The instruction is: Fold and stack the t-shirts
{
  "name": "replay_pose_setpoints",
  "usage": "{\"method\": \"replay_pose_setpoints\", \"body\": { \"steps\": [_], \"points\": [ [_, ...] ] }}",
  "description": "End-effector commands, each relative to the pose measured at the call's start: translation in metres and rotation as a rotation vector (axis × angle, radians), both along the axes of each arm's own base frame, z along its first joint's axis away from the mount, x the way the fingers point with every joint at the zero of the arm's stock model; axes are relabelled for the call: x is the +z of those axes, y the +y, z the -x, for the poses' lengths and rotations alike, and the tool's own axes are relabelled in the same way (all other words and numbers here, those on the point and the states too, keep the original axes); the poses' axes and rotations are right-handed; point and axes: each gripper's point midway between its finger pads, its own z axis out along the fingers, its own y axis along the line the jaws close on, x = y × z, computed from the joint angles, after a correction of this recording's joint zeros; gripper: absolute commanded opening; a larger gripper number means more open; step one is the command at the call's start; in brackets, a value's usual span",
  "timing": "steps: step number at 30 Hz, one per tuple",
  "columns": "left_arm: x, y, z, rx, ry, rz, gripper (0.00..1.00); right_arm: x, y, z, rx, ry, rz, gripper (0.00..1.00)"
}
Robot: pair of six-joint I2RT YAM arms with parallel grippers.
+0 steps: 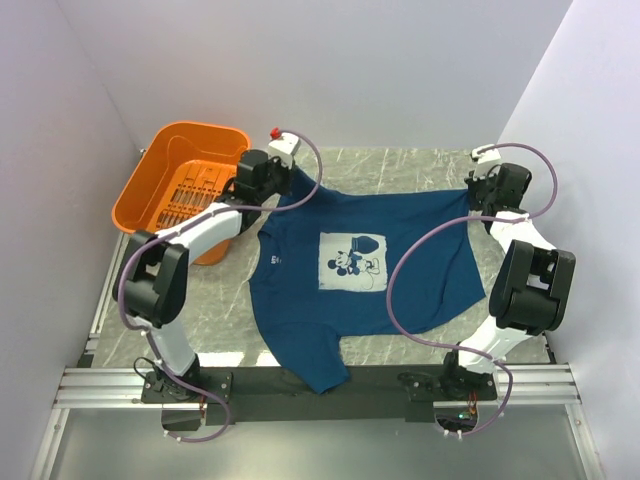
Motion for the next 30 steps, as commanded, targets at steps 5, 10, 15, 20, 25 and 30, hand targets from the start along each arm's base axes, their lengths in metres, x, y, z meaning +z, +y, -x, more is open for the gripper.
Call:
{"method": "replay_pose_setpoints", "body": {
  "steps": [5,10,15,20,25,30],
  "points": [
    [0.038,0.004,0.030,-0.056,-0.081,0.025,0.00,0.005,-0.005,-0.001,-0.029,-0.003,-0.022,0.00],
    [0.034,0.004,0.039,-0.078,-0.062,0.018,0.00,0.004,-0.004,-0.002,-0.030,0.001,-0.035,0.00],
    [0.030,0.007,0.047,-0.081,-0.054,0.016,0.00,0.006,-0.008,-0.001,-0.056,-0.006,-0.022,0.00],
    [0.023,0.010,0.057,-0.090,-0.034,0.008,0.00,0.004,-0.015,-0.004,-0.083,0.014,-0.013,0.00],
    [0.019,0.012,0.064,-0.090,-0.023,0.011,0.00,0.001,-0.011,-0.002,-0.074,0.020,-0.027,0.00],
    [0.016,0.014,0.070,-0.096,-0.013,0.010,0.00,0.000,-0.013,0.002,-0.082,0.025,-0.009,0.00]
  ]
}}
